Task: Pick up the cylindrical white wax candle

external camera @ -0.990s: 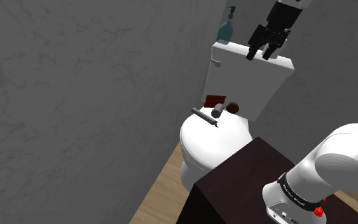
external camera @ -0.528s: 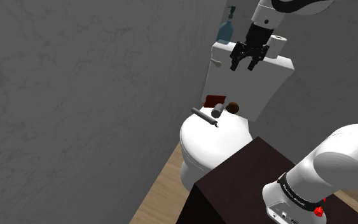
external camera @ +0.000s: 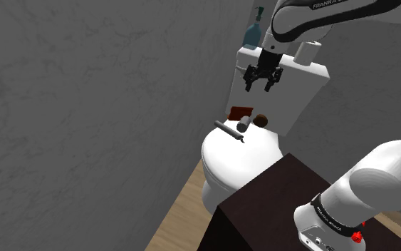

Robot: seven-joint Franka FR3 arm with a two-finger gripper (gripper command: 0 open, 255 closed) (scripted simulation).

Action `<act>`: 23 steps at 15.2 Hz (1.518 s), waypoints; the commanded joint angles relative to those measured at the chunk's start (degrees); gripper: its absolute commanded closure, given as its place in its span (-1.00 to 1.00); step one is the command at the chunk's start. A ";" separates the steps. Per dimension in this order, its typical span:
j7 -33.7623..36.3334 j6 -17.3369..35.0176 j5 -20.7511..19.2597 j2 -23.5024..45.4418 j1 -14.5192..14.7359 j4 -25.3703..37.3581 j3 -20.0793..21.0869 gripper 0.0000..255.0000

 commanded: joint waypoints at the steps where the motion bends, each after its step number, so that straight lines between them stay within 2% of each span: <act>1: 0.51 2.38 -0.17 4.30 -0.80 1.17 -0.73 -1.00; 12: 4.93 11.69 0.96 26.59 -3.66 9.78 -3.37 -1.00; 23: 8.14 15.38 4.30 49.12 -7.52 24.07 -5.40 -1.00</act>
